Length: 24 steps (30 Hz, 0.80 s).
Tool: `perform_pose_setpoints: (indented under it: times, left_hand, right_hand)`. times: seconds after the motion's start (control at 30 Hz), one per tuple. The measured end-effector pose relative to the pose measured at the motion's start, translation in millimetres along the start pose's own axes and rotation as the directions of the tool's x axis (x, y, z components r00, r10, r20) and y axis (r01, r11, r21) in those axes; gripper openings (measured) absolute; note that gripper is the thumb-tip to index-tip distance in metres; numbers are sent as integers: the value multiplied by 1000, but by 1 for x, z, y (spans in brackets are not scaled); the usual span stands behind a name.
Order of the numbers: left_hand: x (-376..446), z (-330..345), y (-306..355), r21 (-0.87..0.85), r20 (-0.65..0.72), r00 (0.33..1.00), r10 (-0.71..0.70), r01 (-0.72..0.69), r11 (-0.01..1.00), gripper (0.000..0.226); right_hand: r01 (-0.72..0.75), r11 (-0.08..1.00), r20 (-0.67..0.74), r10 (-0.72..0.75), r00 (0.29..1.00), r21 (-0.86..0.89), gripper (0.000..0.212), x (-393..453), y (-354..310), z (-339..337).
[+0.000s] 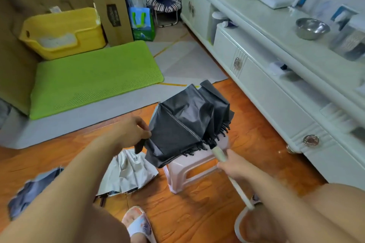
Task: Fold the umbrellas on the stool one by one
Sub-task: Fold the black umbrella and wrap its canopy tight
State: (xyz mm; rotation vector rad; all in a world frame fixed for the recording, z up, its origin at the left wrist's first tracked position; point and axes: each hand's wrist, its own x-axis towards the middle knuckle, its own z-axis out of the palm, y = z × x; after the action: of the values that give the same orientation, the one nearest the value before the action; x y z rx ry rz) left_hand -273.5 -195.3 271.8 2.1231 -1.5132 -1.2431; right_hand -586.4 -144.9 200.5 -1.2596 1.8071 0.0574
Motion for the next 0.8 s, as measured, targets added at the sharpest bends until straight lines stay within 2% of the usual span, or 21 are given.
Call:
perform_pose_setpoints:
  times: [0.07,0.13,0.2,0.27,0.3,0.37,0.43,0.53,0.63,0.73,0.8]
  left_hand:
    - [-2,-2,-2,37,39,999,-8,6,999,6]
    - [-5,-2,-3,72,150,988,-28,18,997,14]
    - [-6,2,-6,168,258,965,-51,8,986,23]
    - [-6,5,-10,268,240,970,-42,-25,963,25]
    - [-6,6,-12,255,207,978,-36,-18,967,26]
    - [-4,12,-14,156,171,984,-52,25,987,27]
    - [3,19,-17,116,156,985,-70,52,992,31]
    - [15,29,-22,113,147,983,-106,89,990,45]
    - [27,32,-17,-62,135,983,-128,137,989,56]
    - [41,27,-9,-143,118,983,-139,155,978,52]
    - [50,24,-8,-147,143,979,-145,166,975,33]
  right_hand:
    - [58,998,-153,-58,986,-10,68,-6,-6,-7]
    - [190,982,-305,-176,936,17,57,-17,-18,-23]
    - [306,952,-361,-277,891,26,46,-25,-35,-46]
    - [358,931,-313,-363,878,-77,36,-28,-53,-69]
    - [374,919,-264,-395,880,-126,32,-29,-62,-77]
    - [388,907,-205,-415,886,-160,27,-25,-73,-83]
    - [386,912,-232,-409,883,-140,21,-19,-77,-77]
    - [354,889,-266,-430,863,-291,25,-8,-90,-58]
    - [415,874,-246,-473,846,-252,28,5,-108,-51]
    - [373,877,-205,-443,873,-304,35,20,-115,-56]
    - [359,882,-218,-432,875,-305,38,28,-114,-62]
